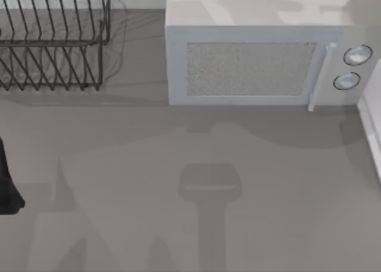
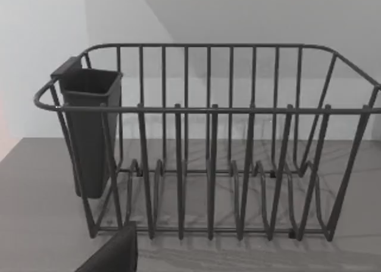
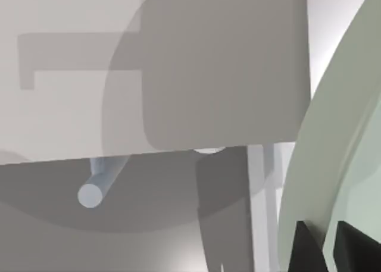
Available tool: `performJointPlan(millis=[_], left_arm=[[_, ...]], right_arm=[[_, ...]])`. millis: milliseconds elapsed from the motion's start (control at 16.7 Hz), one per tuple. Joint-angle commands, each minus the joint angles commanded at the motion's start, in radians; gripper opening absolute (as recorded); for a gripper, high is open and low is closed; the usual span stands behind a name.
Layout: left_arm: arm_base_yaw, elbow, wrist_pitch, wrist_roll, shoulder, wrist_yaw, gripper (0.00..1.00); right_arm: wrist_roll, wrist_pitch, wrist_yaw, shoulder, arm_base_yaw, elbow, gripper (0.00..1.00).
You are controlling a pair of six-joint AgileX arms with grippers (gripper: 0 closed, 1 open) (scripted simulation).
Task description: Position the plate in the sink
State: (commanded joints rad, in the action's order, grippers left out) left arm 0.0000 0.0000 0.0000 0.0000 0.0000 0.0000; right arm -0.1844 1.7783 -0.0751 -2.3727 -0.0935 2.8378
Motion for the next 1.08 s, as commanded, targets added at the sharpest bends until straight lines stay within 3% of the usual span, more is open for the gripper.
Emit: performJointPlan(millis=[360,720,1080], left_arm=[[0.000,0.000,0.000,0.000,0.000,0.000,1.00],[0.000,0.000,0.000,0.000,0.000,0.000,1.00],[0.000,0.000,0.000,0.000,0.000,0.000,1.00]], right_arm=[[0.220,-0.014,0.055,-0.316,0.169,0.077,0.00],[0.242,-0.017,0.066,-0.341,0.176,0.071,0.00],[0.242,-0.017,0.066,-0.341,0.176,0.071,0.45]])
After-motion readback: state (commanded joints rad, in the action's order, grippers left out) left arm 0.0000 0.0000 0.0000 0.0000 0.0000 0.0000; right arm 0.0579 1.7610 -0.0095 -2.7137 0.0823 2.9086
